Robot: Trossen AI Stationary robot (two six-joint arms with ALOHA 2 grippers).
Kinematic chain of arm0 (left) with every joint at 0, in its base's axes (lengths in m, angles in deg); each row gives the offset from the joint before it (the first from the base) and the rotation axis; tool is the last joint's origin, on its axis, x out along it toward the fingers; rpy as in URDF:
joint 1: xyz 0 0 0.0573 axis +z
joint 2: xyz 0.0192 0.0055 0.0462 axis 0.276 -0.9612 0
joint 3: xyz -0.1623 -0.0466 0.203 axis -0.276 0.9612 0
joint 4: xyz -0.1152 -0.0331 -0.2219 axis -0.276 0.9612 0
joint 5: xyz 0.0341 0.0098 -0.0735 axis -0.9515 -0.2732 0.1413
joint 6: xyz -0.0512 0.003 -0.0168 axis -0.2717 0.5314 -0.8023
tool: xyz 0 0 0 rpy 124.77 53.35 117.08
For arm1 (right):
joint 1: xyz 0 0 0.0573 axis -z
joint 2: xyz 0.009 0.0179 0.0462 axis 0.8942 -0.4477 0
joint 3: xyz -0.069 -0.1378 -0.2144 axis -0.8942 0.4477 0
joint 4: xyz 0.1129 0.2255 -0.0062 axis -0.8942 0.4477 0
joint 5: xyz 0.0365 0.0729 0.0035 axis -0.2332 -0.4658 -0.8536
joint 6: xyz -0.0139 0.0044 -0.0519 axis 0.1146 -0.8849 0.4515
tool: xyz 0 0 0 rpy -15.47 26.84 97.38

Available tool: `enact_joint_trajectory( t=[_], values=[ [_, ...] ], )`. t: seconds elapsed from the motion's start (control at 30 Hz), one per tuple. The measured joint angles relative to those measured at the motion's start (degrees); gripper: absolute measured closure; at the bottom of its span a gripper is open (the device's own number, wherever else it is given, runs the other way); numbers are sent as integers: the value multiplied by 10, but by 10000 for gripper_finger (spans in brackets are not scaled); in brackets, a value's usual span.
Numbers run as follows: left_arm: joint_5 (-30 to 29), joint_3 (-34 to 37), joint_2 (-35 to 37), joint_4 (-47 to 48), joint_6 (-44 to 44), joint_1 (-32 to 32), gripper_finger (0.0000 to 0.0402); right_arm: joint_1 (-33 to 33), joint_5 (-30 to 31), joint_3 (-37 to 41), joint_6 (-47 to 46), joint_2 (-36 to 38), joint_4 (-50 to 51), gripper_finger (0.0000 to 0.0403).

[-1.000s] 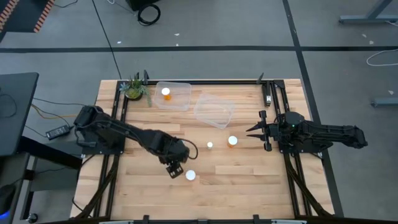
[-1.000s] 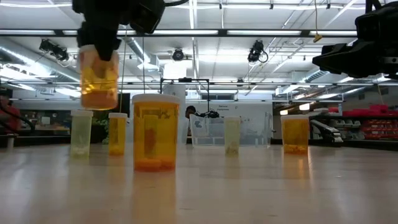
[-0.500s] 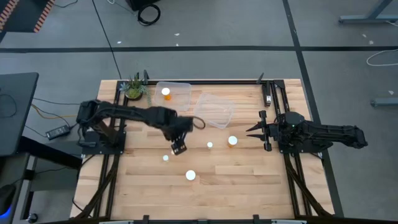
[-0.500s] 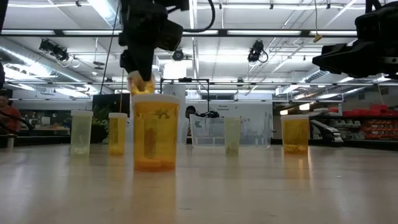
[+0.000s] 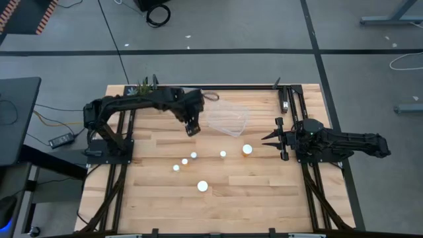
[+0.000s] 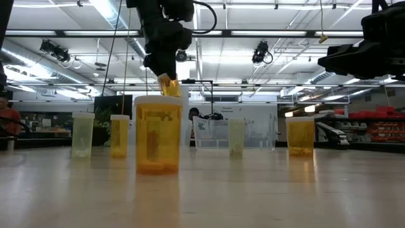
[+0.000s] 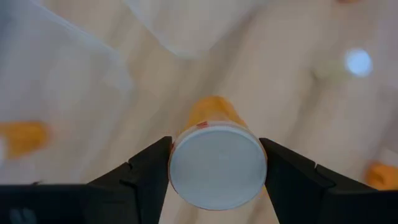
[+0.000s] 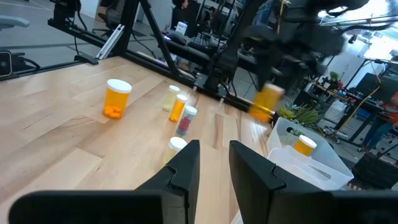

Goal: Pick and place medicine bottles into bin by pill shape (circle, oval)
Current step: Put the bottom left big orange pill bottle into the left transparent bin

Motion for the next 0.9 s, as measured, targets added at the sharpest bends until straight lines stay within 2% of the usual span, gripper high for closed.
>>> enact_joint_trajectory(
  t=[0.2, 0.47, 0.9],
  values=[
    [-27, -12, 0, -12, 41, 63, 160, 0, 0, 0, 0, 0, 0, 310],
    [-27, -13, -34, -61, 83, 140, 167, 0, 0, 0, 0, 0, 0, 310],
    [-21, -12, -120, -129, 153, 203, 165, 0, 0, 0, 0, 0, 0, 310]
  ],
)
